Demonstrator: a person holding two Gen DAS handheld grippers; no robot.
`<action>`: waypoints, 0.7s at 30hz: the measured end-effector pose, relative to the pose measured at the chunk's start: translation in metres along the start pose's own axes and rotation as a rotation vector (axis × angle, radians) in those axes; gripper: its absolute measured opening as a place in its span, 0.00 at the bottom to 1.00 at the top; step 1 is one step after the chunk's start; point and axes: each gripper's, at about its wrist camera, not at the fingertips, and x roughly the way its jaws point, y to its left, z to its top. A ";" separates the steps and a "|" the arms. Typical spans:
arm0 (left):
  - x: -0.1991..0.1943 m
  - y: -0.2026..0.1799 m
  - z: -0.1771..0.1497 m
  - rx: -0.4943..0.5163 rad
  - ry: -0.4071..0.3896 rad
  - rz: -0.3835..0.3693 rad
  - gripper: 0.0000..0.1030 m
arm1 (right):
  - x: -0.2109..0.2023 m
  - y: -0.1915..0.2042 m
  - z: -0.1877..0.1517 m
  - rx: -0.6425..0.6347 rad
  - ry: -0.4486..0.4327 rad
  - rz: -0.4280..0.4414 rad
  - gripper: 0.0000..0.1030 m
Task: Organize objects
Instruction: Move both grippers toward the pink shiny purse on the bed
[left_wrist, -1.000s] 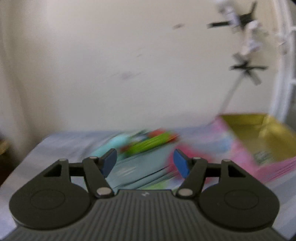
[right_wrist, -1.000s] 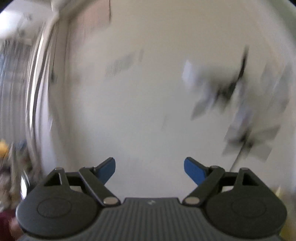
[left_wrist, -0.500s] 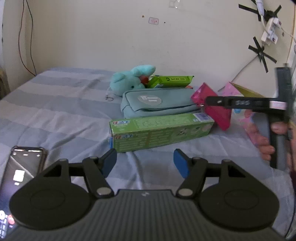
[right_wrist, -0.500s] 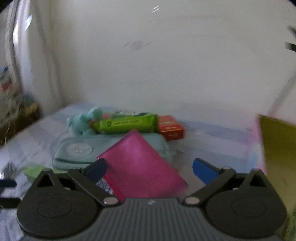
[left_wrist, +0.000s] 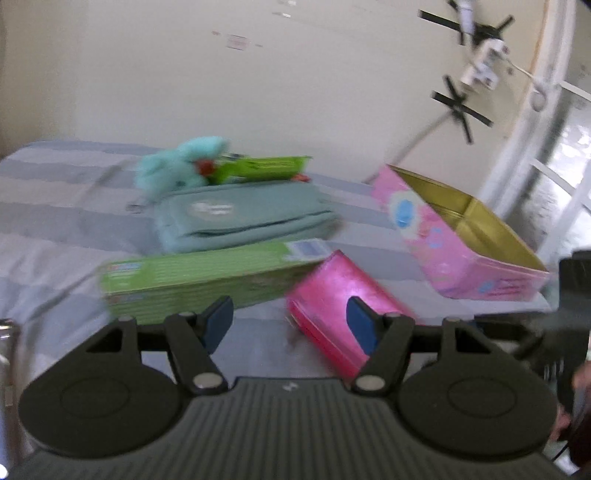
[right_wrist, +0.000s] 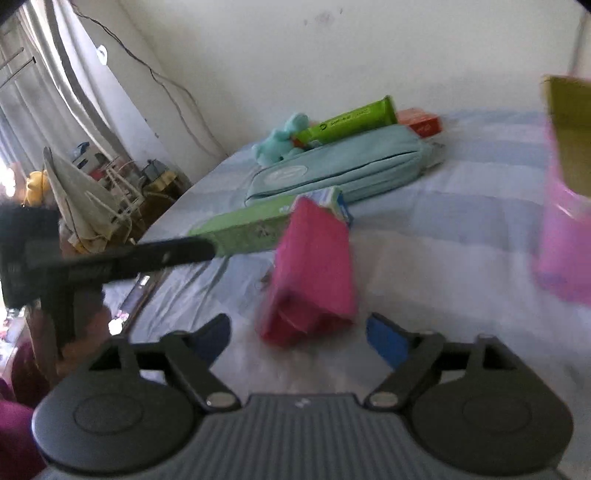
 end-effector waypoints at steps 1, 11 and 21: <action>0.002 -0.007 -0.001 0.002 0.003 -0.010 0.68 | -0.001 0.004 -0.007 -0.025 -0.023 -0.043 0.89; 0.053 -0.020 0.011 0.077 0.072 -0.009 0.75 | 0.010 0.037 -0.035 -0.182 -0.059 -0.187 0.89; 0.094 -0.022 0.011 0.003 0.137 -0.188 0.81 | 0.040 0.052 -0.027 -0.256 -0.052 -0.257 0.79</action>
